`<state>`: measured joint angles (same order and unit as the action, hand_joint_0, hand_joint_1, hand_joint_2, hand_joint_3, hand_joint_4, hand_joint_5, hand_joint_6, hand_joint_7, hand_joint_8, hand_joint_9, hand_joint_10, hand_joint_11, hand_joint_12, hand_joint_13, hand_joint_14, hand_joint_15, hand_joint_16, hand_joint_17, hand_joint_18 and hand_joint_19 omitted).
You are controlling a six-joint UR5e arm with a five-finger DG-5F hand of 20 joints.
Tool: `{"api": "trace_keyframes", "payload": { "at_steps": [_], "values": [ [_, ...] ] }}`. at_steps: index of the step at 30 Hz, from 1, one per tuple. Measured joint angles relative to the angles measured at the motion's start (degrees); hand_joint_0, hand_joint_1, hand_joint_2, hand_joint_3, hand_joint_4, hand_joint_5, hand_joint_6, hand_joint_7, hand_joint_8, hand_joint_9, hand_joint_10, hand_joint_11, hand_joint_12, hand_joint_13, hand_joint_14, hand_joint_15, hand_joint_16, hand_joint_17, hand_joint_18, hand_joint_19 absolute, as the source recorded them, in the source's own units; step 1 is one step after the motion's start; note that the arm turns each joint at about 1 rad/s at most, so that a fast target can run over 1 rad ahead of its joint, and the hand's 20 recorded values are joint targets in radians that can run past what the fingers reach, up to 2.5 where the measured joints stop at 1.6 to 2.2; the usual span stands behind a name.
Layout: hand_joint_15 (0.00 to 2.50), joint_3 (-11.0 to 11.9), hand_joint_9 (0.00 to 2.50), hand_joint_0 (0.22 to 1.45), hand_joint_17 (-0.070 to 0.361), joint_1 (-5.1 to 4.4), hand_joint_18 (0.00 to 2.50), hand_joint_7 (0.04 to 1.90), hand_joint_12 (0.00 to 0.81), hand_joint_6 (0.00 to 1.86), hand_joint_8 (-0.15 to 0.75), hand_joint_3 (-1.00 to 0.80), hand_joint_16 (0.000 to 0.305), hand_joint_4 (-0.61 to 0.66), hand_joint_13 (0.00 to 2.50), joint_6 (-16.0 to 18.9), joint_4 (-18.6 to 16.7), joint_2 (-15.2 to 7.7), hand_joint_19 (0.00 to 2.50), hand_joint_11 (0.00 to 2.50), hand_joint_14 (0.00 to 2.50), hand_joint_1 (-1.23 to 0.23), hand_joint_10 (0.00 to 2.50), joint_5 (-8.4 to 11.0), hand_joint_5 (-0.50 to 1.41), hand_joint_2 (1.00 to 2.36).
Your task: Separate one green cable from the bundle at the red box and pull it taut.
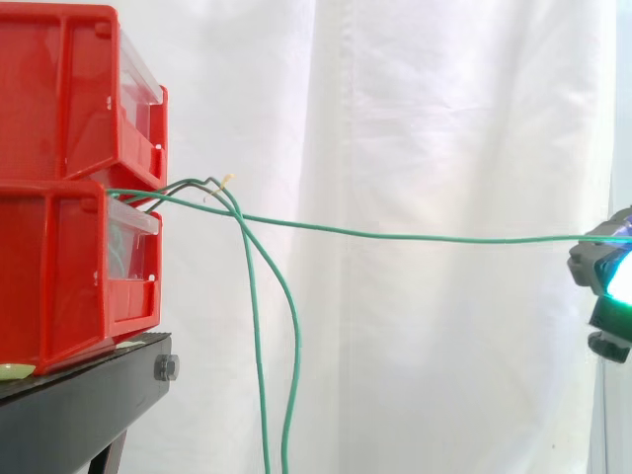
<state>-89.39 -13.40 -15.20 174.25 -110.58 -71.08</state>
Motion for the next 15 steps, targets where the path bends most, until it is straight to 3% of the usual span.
{"api": "trace_keyframes", "payload": {
  "at_steps": [15],
  "values": [
    [0.47,-0.03,1.71,0.77,0.090,1.33,0.72,1.29,0.395,0.51,0.200,-0.12,0.040,-0.08,1.05,-0.08,4.58,2.48,0.65,0.02,0.01,-0.84,0.00,-2.02,0.15,1.02]
  ]
}}
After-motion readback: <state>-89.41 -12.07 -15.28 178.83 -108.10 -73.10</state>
